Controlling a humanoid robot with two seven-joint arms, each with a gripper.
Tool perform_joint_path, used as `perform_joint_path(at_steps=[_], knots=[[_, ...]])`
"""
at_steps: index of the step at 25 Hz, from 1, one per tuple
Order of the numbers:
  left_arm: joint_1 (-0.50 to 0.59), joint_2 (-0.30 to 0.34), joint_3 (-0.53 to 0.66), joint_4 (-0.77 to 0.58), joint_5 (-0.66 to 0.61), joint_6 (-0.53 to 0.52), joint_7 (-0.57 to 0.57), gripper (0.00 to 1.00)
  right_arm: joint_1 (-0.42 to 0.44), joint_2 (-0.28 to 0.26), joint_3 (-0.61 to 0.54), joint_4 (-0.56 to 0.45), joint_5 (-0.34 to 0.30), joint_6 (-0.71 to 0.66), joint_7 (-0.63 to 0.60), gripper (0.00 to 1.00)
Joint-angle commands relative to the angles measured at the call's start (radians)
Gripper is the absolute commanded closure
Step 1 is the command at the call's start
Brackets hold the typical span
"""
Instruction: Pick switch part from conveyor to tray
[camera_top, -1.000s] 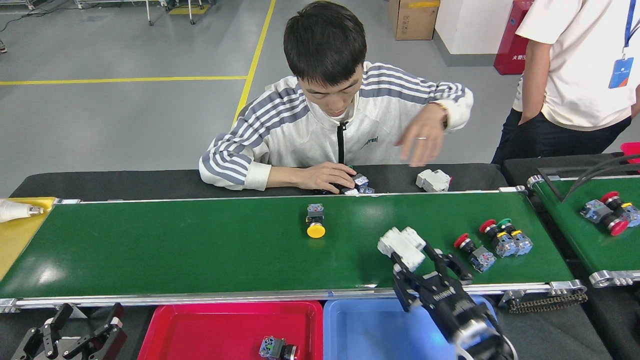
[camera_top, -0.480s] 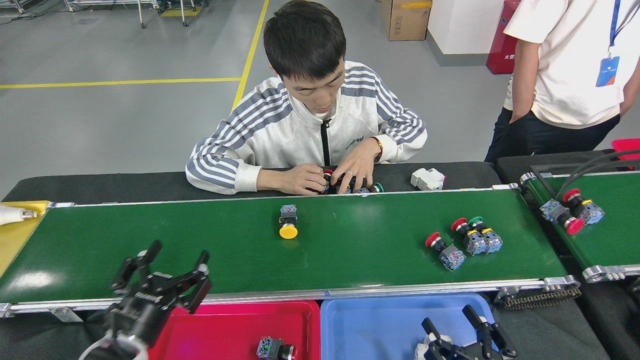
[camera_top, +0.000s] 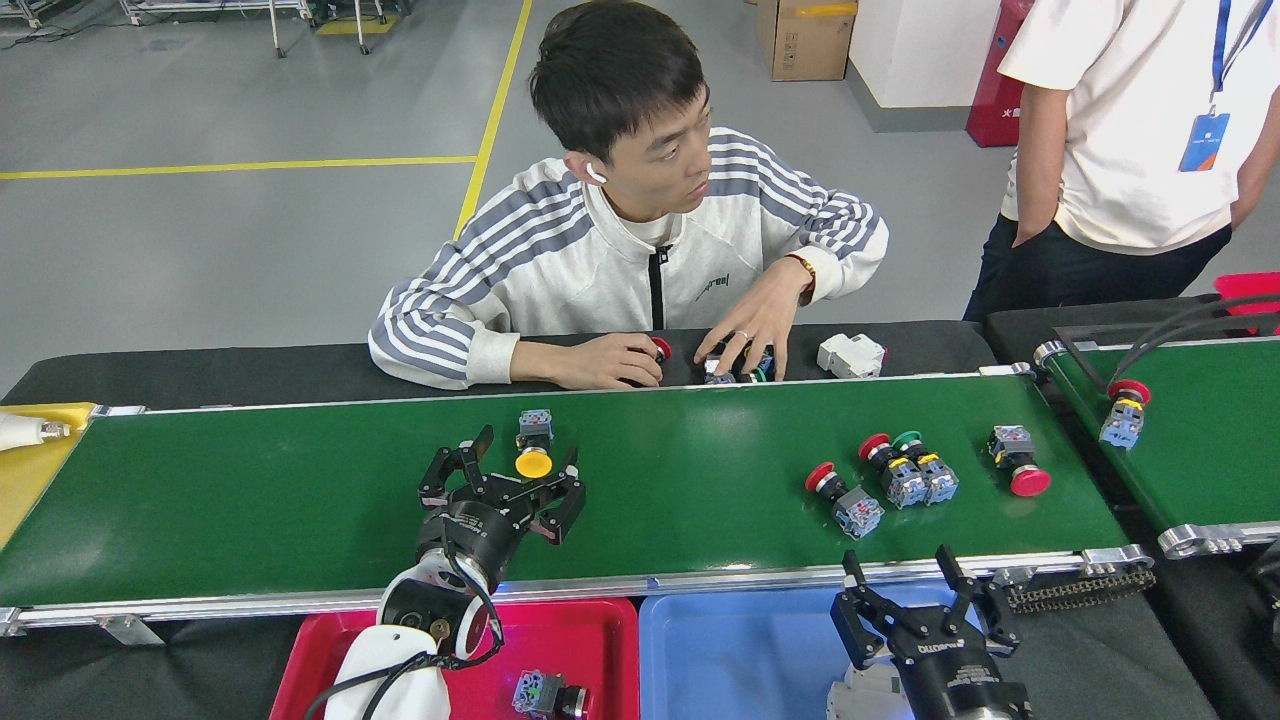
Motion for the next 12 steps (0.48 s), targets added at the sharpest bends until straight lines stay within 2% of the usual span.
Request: perform_joint_path(at_steps=[1,6,8,10,11,12], knots=[[-0.037,0.0,0.005,0.042,-0.003,0.026,0.002,0.0,-0.048,0.019,0.021,0.03,0.003,0.033,0.006,0.02],[-0.114,0.007,0.01,0.185,0.0,0.076,0.005,0.01,-0.176,0.046,0.108,0.188,0.003,0.11,0.006,0.04],[-0.135,0.009,0.01,0.238,0.0,0.109,0.01,0.1,-0.219,0.062,0.13,0.235,0.003,0.142,0.006,0.26],[-0.163,0.009,0.008,0.3,0.0,0.187,0.014,0.23,-0.246,0.057,0.153,0.26,0.003,0.144,0.006,0.63],[-0.169,0.011,0.008,0.314,0.001,0.202,0.016,0.28,-0.251,0.054,0.159,0.263,0.003,0.142,0.006,0.71],[-0.172,0.012,0.008,0.323,0.004,0.213,0.016,0.41,-0.252,0.051,0.168,0.263,0.003,0.141,0.004,0.8]])
